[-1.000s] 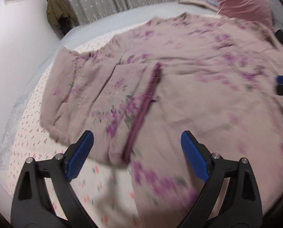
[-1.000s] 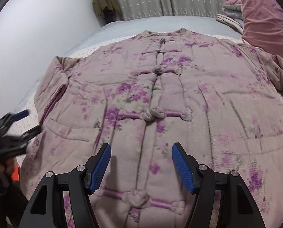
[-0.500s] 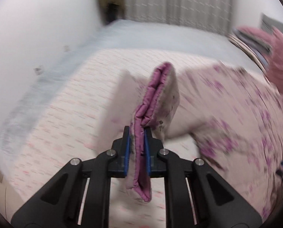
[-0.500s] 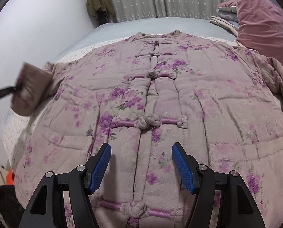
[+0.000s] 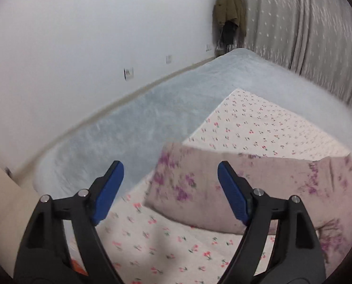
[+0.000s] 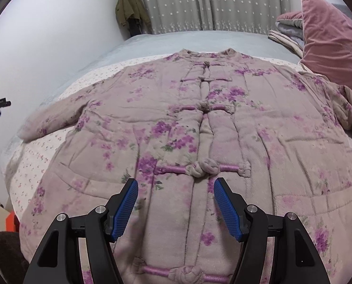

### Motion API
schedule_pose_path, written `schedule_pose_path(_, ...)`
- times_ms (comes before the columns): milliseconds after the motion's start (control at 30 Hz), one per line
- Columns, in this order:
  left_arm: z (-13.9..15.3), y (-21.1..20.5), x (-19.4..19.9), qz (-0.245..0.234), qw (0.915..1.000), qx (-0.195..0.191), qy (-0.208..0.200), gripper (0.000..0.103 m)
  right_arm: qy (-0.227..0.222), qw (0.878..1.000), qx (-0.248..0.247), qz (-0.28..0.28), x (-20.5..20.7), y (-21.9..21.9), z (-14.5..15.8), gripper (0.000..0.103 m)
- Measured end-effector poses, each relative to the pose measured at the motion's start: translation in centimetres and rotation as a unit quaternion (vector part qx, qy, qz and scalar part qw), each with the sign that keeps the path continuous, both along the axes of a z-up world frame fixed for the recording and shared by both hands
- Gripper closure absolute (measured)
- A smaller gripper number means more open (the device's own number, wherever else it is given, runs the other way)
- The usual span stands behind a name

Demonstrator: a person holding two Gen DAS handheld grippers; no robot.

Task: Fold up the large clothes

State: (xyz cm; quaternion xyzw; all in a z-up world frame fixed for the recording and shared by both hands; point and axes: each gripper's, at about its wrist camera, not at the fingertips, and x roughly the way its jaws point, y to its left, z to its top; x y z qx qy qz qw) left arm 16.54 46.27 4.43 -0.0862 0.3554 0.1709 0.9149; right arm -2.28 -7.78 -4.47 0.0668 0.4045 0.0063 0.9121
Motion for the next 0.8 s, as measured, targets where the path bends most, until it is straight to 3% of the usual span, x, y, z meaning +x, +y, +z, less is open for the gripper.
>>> schedule_pose_path(133, -6.2, 1.4, -0.1, 0.005, 0.9919, -0.106, 0.070, 0.021, 0.003, 1.000, -0.006, -0.002, 0.4, 0.1, -0.3, 0.035)
schedule_pose_path(200, -9.8, 1.6, -0.1, 0.013, 0.9809, -0.173, 0.088, 0.021, 0.010, 1.000, -0.003, -0.004, 0.7, 0.0, -0.7, 0.035)
schedule_pose_path(333, -14.0, 2.0, 0.8, 0.051, 0.9594, -0.261, 0.093, 0.022, 0.021, 1.000, -0.007, -0.006, 1.2, -0.1, -1.5, 0.035)
schedule_pose_path(367, -13.9, 2.0, 0.6, 0.066, 0.9605, -0.262, 0.067, 0.022, 0.020, 1.000, -0.010, -0.006, 1.2, -0.1, -1.6, 0.035)
schedule_pose_path(433, -13.7, 2.0, 1.1, 0.084, 0.9624, -0.258, 0.016, 0.041, 0.020, 1.000, -0.015, -0.004, 1.2, 0.0, -1.7, 0.035)
schedule_pose_path(500, -14.0, 2.2, 2.0, 0.098, 0.9601, -0.261, 0.013, 0.078, 0.019, 1.000, -0.020, -0.004, 1.2, 0.1, -1.8, 0.035)
schedule_pose_path(533, -14.2, 2.4, 2.3, 0.107, 0.9568, -0.270, 0.009, 0.085, 0.019, 1.000, -0.023, -0.004, 1.2, 0.2, -1.8, 0.035)
schedule_pose_path(600, -13.0, 2.3, 1.5, 0.117, 0.9537, -0.275, -0.034, 0.089, 0.018, 0.999, -0.028, -0.003, 1.2, 0.2, -1.9, 0.035)
schedule_pose_path(667, -10.8, 1.3, 0.0, 0.119, 0.9586, -0.237, -0.104, 0.089, 0.018, 0.999, -0.031, -0.003, 1.1, 0.2, -1.9, 0.035)
schedule_pose_path(733, -11.1, 0.4, 0.8, 0.135, 0.9698, -0.186, -0.083, 0.089, 0.018, 0.999, -0.029, -0.007, 1.0, -0.1, -1.8, 0.035)
schedule_pose_path(800, -13.9, -0.5, 2.7, 0.149, 0.9738, -0.171, 0.005, 0.086, 0.018, 0.999, -0.027, -0.011, 1.0, -0.5, -1.8, 0.035)
